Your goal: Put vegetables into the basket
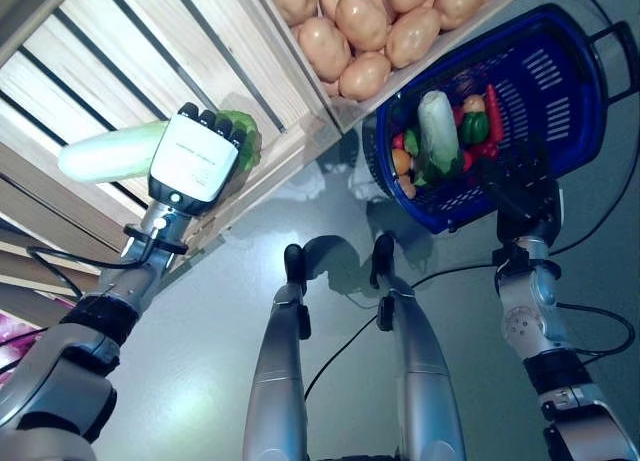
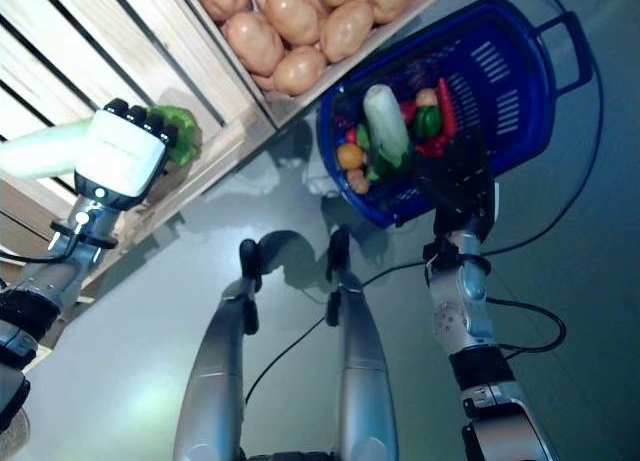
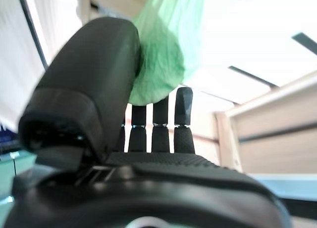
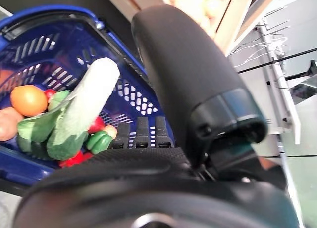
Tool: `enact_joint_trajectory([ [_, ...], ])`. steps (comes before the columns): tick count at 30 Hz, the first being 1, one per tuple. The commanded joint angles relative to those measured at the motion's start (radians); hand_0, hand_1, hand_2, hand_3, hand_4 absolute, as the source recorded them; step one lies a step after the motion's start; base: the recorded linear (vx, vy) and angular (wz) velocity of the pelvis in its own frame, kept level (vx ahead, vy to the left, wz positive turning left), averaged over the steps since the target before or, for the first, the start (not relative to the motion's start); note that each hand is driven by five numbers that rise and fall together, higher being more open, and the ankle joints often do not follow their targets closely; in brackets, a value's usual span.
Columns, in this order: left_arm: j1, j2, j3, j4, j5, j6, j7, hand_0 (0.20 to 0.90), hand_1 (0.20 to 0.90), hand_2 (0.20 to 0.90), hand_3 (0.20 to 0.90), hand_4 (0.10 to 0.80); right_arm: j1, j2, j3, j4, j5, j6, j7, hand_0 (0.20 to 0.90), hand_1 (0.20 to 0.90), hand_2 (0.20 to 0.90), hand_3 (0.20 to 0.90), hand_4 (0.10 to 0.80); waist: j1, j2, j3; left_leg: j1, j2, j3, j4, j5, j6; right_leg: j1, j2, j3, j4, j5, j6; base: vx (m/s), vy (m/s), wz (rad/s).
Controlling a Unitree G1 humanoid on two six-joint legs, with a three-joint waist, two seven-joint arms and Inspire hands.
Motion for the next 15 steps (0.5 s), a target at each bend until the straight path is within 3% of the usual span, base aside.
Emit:
enact_joint_trajectory([
  [1, 0.004, 0.018, 0.166, -0.119, -0.065, -0.018, 0.211, 0.300, 0.300, 0.300, 0.300, 0.400, 0.052, -0.025, -0.106, -0.173, -0.063, -0.070, -0.002, 0.900, 0.900, 0.900, 0.900, 0.800, 0.012, 0.018, 0.000, 0.069, -0.013, -0.018, -0.090, 0.045, -0.063, 0.134, 0.006, -0.009, -0.021, -0.038, 0.056, 0.077, -0.010, -0.01],
  [9, 0.121, -0.051, 0.324, -0.242, -0.149, -0.145, 0.281, 0.300, 0.300, 0.300, 0.300, 0.400, 0.105, 0.034, -0.108, -0.179, -0.100, -0.076, -0.012, 0.900, 0.900, 0.900, 0.900, 0.800, 0.033, 0.012, 0.000, 0.211, -0.033, -0.015, -0.163, 0.059, -0.058, 0.279, -0.004, -0.034, -0.107, -0.019, 0.063, 0.062, -0.013, -0.01],
  [15, 0.261, -0.190, 0.495, -0.408, -0.483, -0.407, 0.111, 0.300, 0.300, 0.300, 0.300, 0.400, 0.163, 0.088, -0.102, -0.176, -0.161, -0.070, -0.016, 0.900, 0.900, 0.900, 0.900, 0.800, 0.065, 0.015, 0.000, 0.371, -0.046, -0.016, -0.253, 0.067, -0.052, 0.446, -0.015, -0.070, -0.196, -0.013, 0.064, 0.066, -0.006, 0.01],
])
